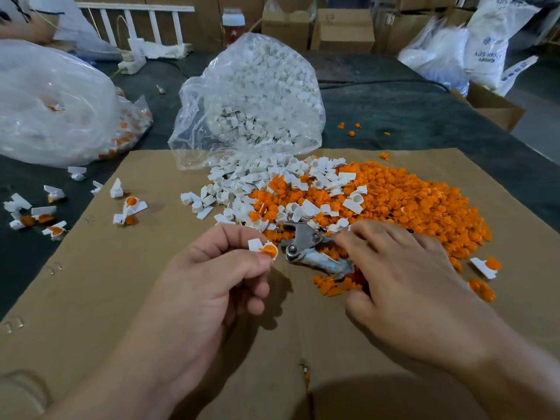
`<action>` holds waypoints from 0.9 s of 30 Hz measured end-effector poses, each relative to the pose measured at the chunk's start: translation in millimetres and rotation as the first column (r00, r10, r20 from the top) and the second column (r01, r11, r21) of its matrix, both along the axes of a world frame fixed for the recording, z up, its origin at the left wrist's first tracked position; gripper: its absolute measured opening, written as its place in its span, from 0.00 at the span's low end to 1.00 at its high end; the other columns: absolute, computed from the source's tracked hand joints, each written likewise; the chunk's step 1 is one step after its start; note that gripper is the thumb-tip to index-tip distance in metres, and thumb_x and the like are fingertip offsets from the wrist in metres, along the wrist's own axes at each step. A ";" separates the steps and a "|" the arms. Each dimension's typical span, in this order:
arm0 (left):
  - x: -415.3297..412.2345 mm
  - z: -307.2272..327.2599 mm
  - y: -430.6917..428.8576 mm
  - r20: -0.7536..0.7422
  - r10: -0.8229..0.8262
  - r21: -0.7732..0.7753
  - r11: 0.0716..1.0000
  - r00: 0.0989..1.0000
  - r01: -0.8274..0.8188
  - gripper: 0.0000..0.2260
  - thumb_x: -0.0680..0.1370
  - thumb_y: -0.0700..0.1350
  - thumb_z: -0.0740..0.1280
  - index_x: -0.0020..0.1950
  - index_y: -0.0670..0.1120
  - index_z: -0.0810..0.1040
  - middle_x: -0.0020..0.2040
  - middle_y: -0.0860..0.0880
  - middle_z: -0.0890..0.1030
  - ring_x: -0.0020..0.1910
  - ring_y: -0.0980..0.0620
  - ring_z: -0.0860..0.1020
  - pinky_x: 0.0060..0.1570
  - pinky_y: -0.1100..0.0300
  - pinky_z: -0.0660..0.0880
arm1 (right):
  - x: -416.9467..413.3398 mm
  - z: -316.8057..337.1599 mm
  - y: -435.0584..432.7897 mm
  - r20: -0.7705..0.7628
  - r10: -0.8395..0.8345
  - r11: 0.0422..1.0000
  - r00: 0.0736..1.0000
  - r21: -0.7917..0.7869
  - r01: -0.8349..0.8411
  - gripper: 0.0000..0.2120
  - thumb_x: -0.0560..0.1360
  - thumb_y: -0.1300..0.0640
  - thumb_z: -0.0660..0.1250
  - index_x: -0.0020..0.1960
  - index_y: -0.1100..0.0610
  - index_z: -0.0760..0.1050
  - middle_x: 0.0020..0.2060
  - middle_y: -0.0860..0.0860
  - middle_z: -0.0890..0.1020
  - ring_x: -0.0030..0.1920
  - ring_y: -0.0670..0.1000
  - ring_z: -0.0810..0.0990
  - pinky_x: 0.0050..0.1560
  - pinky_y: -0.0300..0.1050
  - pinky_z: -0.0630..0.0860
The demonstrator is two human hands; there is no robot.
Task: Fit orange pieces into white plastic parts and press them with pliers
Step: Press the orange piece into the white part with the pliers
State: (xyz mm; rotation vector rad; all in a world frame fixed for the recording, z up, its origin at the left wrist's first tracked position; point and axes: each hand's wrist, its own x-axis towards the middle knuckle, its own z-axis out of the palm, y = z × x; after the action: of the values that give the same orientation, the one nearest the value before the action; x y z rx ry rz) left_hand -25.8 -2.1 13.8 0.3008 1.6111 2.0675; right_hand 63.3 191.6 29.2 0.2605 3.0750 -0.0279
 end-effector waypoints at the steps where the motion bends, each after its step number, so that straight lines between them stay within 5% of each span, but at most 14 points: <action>1: -0.4 0.0 0.2 0.004 -0.001 0.006 1.000 1.000 0.001 0.06 0.64 0.40 0.72 0.38 0.48 0.83 0.30 0.47 0.76 0.27 0.55 0.74 0.24 0.64 0.71 | -0.5 0.0 1.4 0.000 -0.006 1.000 1.000 0.004 0.006 0.30 0.72 0.41 0.48 0.73 0.42 0.47 0.72 0.43 0.55 0.73 0.48 0.51 0.69 0.54 0.55; 8: -2.1 -1.7 0.1 0.031 -0.001 0.004 1.000 1.000 0.001 0.06 0.64 0.40 0.73 0.39 0.49 0.84 0.31 0.47 0.77 0.28 0.55 0.75 0.24 0.64 0.72 | -7.5 -1.9 -1.5 0.015 -0.023 0.993 1.000 0.117 0.021 0.31 0.71 0.42 0.56 0.72 0.44 0.51 0.65 0.46 0.67 0.65 0.52 0.63 0.59 0.54 0.60; 12: -2.3 -0.7 0.4 0.034 -0.003 0.003 1.000 0.999 0.003 0.06 0.63 0.40 0.72 0.38 0.49 0.84 0.31 0.47 0.77 0.28 0.55 0.75 0.24 0.64 0.72 | -9.6 -2.4 -2.6 -0.014 -0.051 0.991 0.999 0.120 0.052 0.32 0.70 0.39 0.47 0.73 0.45 0.54 0.62 0.45 0.70 0.61 0.51 0.65 0.59 0.54 0.59; 18: -3.6 2.8 -1.3 0.049 -0.011 -0.007 1.000 0.999 0.012 0.10 0.61 0.36 0.75 0.36 0.49 0.84 0.31 0.48 0.76 0.28 0.55 0.75 0.24 0.64 0.72 | -2.6 0.0 16.3 0.020 -0.005 1.000 1.000 0.021 0.005 0.40 0.63 0.24 0.40 0.72 0.37 0.46 0.69 0.37 0.61 0.67 0.47 0.57 0.68 0.52 0.53; 27: -4.2 0.8 0.0 0.067 0.007 -0.030 1.000 0.998 -0.005 0.11 0.59 0.37 0.76 0.37 0.50 0.84 0.31 0.47 0.77 0.27 0.55 0.75 0.23 0.64 0.73 | -0.7 2.9 24.6 0.019 0.012 1.000 1.000 -0.017 -0.011 0.39 0.68 0.25 0.54 0.73 0.36 0.45 0.66 0.35 0.64 0.61 0.45 0.59 0.63 0.47 0.58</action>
State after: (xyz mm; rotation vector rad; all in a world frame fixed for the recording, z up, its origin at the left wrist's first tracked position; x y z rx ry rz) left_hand -30.0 -2.1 14.6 0.2141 1.6038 2.0339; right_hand 62.6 216.2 32.1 0.2408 3.0561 -0.0500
